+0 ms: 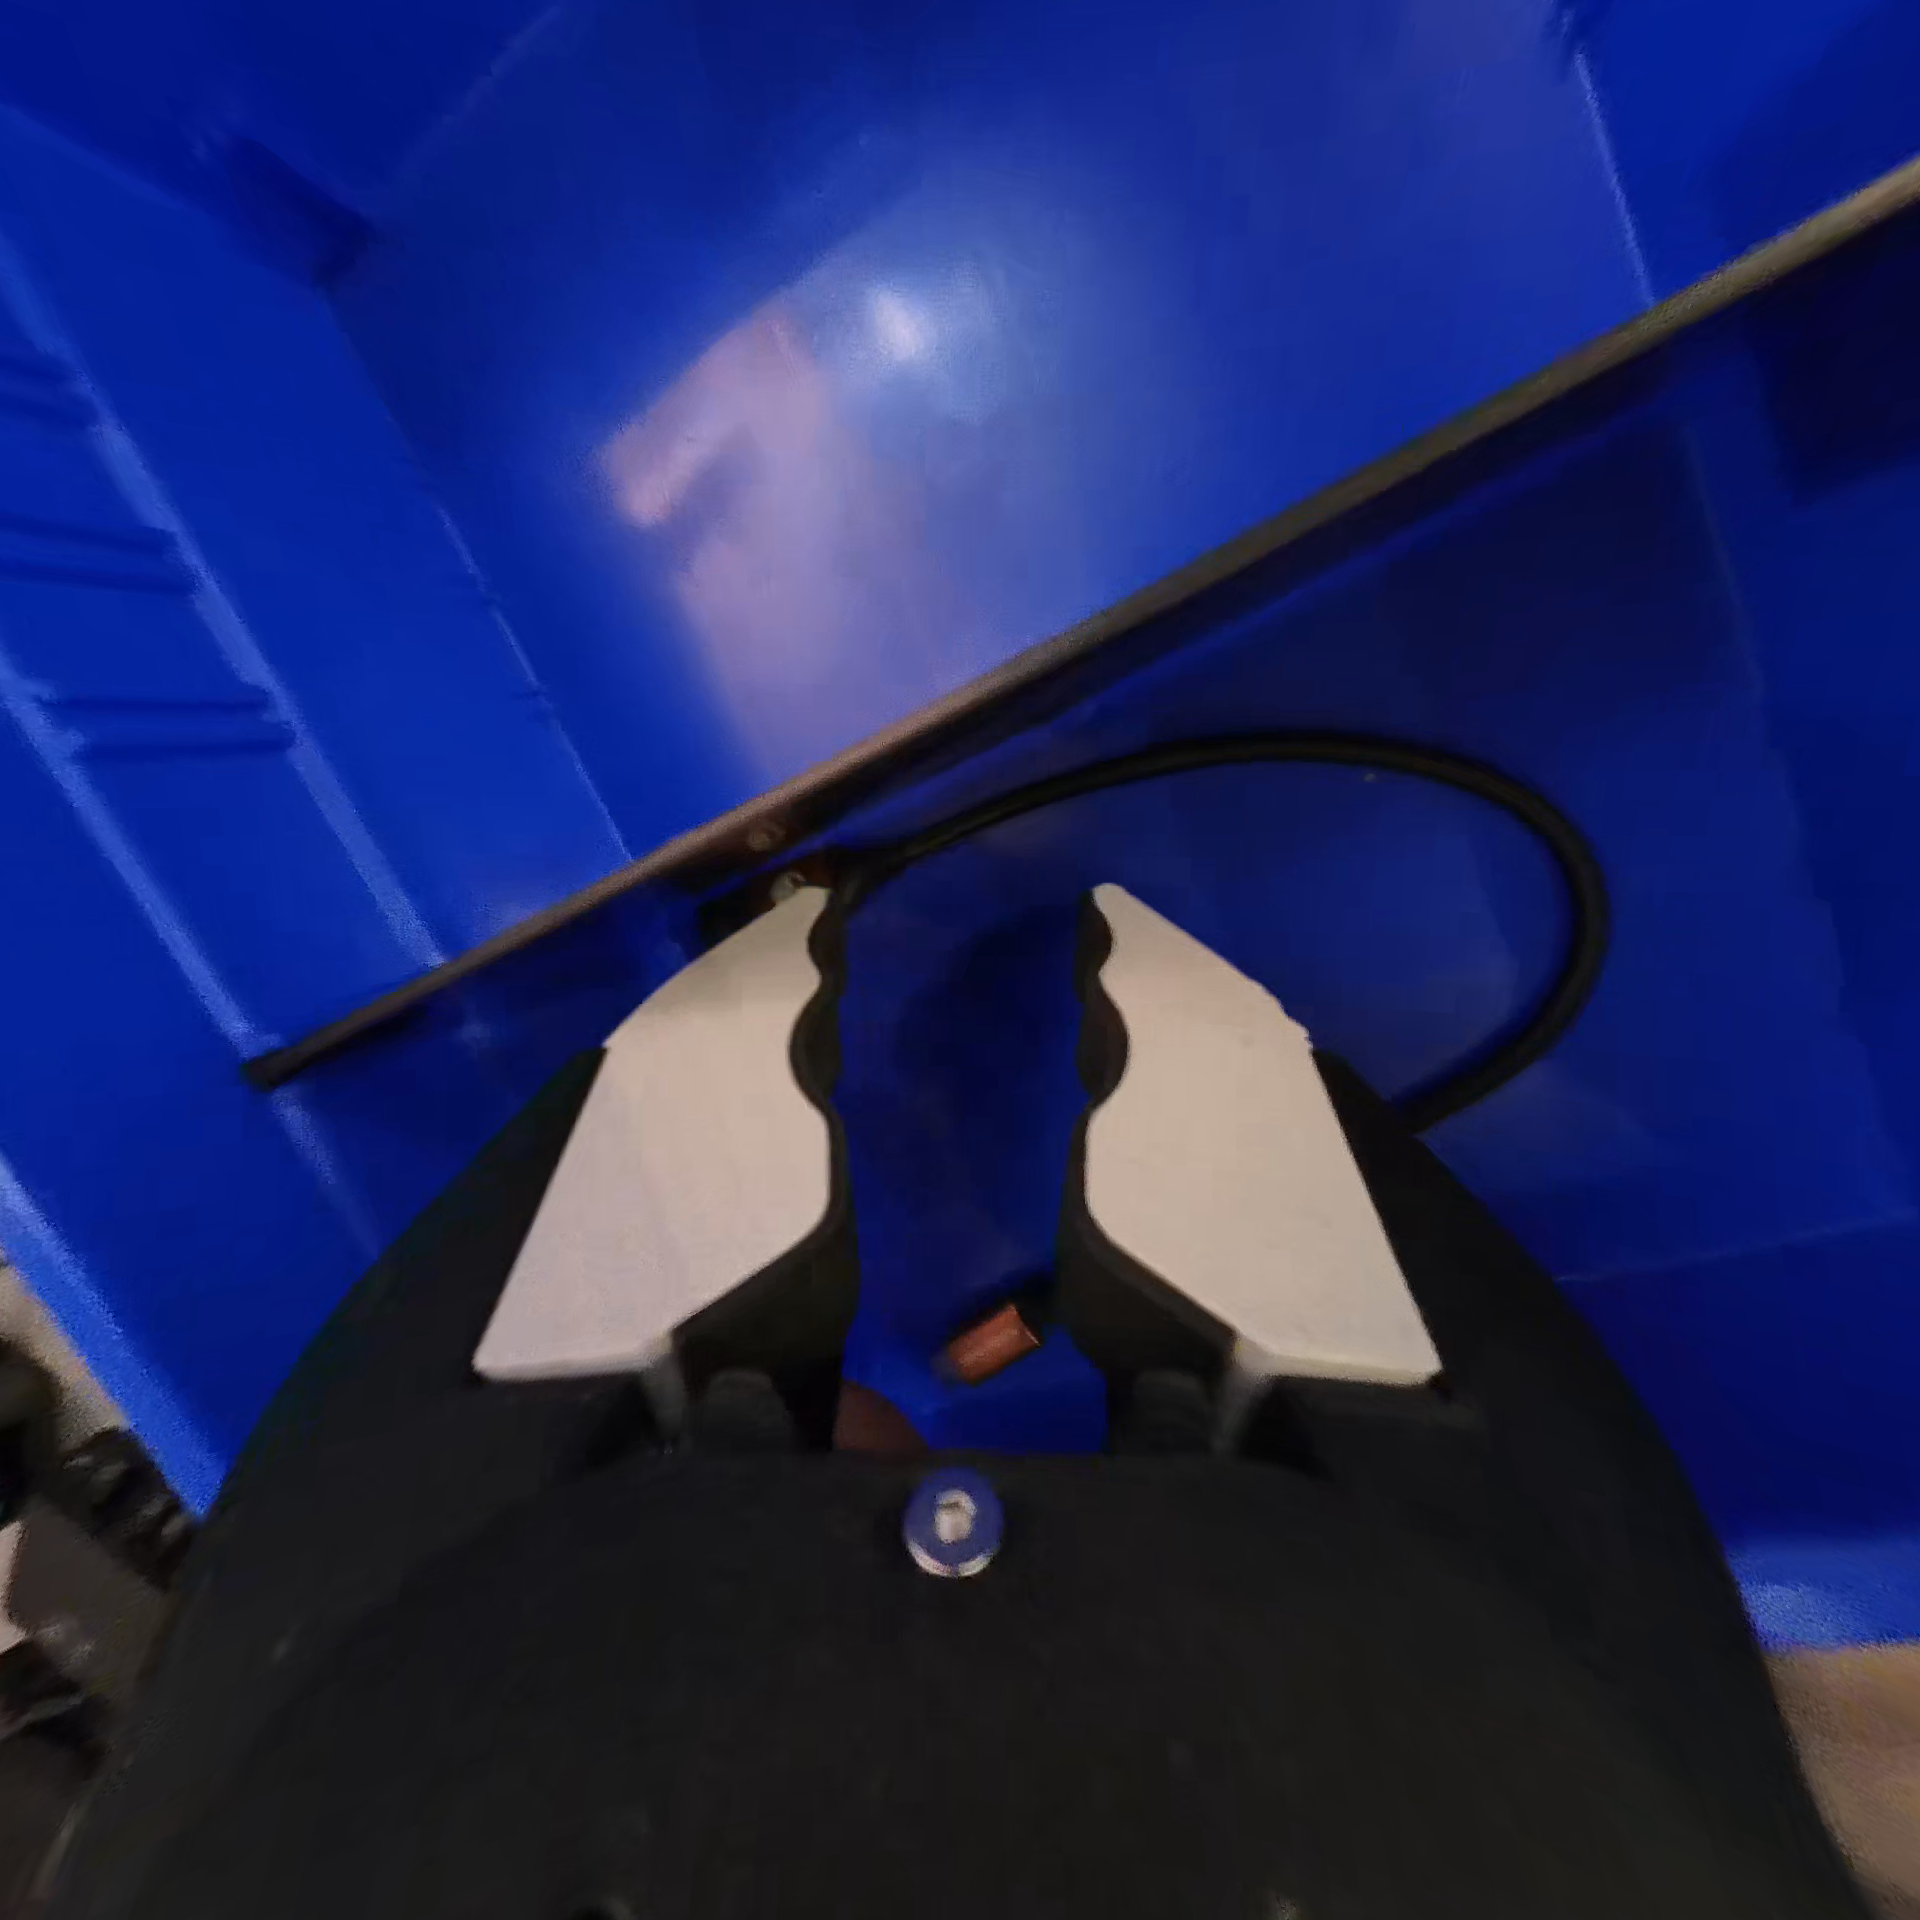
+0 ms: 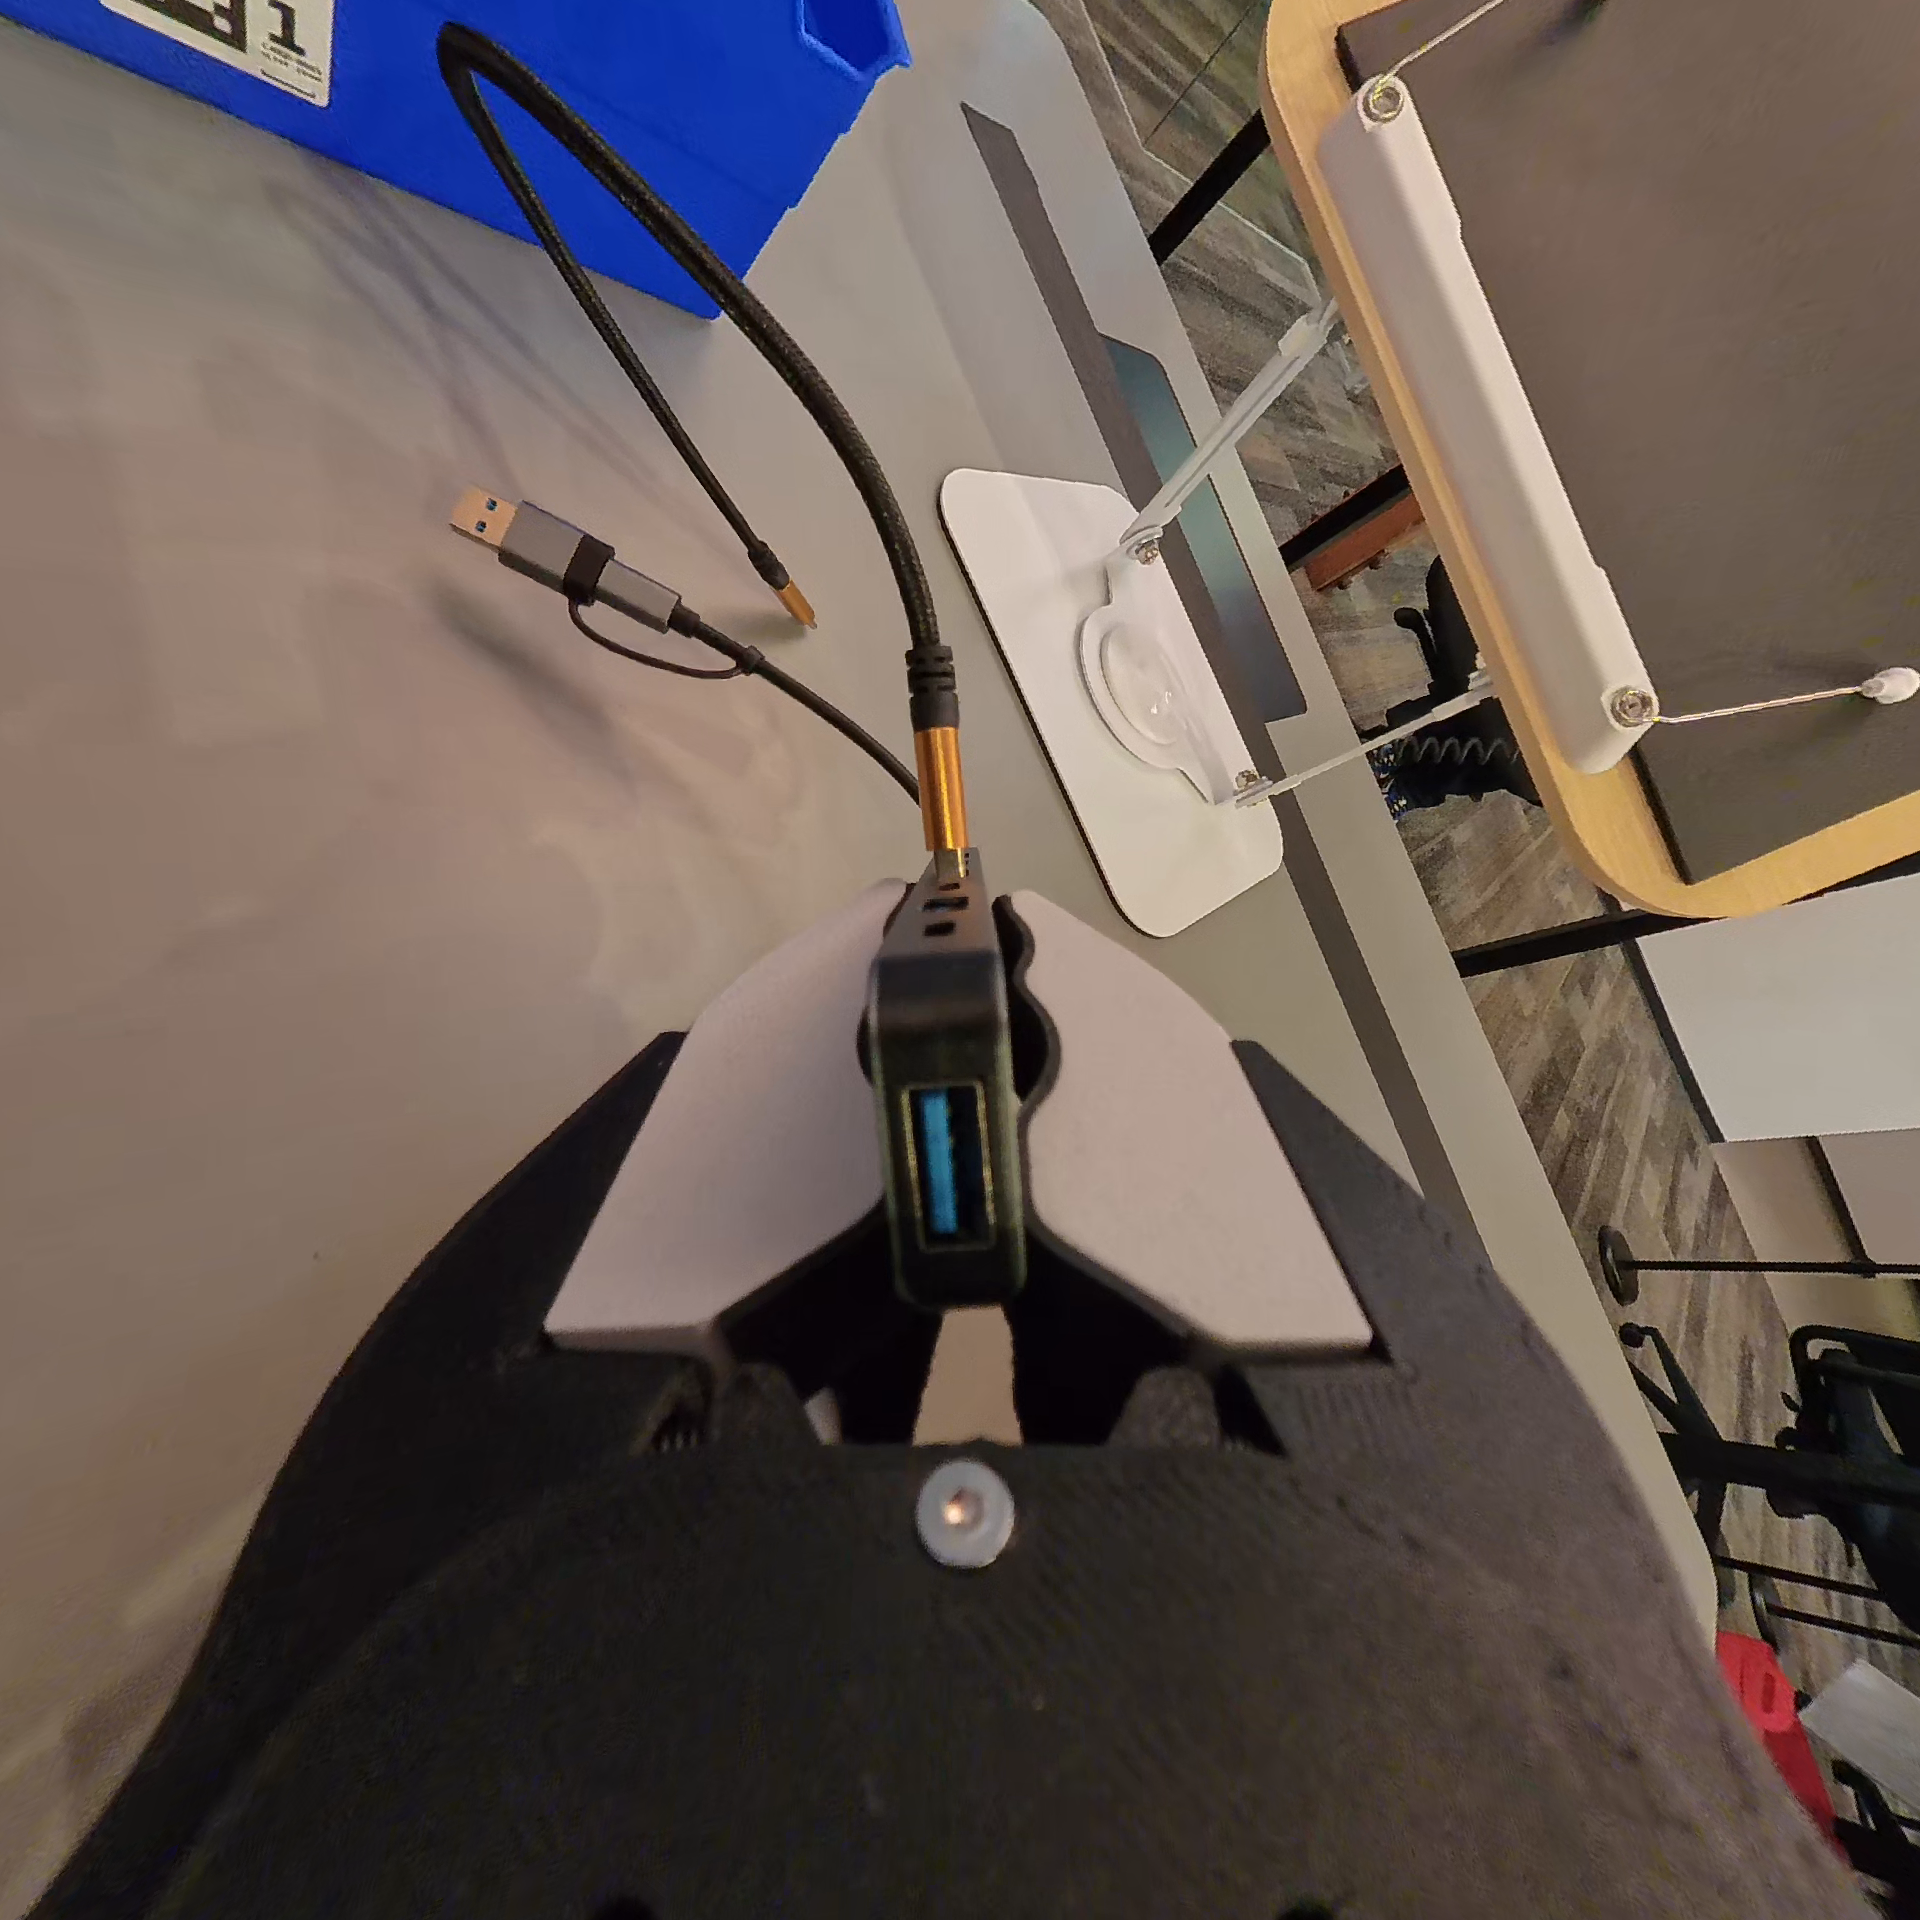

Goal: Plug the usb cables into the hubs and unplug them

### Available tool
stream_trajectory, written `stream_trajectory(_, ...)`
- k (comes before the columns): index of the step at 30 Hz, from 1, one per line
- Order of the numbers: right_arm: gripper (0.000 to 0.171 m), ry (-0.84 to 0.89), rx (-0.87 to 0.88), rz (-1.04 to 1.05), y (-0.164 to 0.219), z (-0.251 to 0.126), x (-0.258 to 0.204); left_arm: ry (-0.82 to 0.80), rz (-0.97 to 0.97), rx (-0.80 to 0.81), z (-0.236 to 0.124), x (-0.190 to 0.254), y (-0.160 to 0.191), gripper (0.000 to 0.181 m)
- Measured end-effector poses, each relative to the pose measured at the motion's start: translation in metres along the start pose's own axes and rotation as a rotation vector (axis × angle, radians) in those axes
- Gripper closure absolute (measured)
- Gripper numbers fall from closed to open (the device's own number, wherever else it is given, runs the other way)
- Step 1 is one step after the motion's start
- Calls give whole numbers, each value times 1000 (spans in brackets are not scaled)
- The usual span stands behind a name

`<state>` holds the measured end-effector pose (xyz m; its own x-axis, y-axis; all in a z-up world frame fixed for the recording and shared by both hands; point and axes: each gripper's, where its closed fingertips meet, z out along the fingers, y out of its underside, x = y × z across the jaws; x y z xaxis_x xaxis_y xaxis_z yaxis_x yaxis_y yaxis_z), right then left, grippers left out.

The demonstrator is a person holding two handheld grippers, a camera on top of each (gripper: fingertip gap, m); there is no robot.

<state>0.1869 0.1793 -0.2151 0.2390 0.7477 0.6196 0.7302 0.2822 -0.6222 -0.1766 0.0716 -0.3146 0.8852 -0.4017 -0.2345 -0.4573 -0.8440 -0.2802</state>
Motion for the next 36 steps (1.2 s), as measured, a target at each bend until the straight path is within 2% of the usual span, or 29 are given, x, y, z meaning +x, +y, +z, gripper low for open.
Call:
stream_trajectory(2,159,-1,-1,0,0,0,0,-38,23,-3,2,-4,-2,130)
stream_trajectory(5,160,-1,0,1,1,0,0,-36,28,24,4,-5,-6,131)
stream_trajectory(12,160,-1,3,9,1,0,1,196,-167,82,9,10,-10,145)
stream_trajectory(17,160,1,4,7,0,-1,1,172,-129,80,9,13,-12,172)
stream_trajectory(28,159,2,3,9,1,-1,2,90,-20,5,2,13,-1,177)
stream_trajectory(36,159,-8,6,21,2,-1,2,64,15,127,-30,9,-14,177)
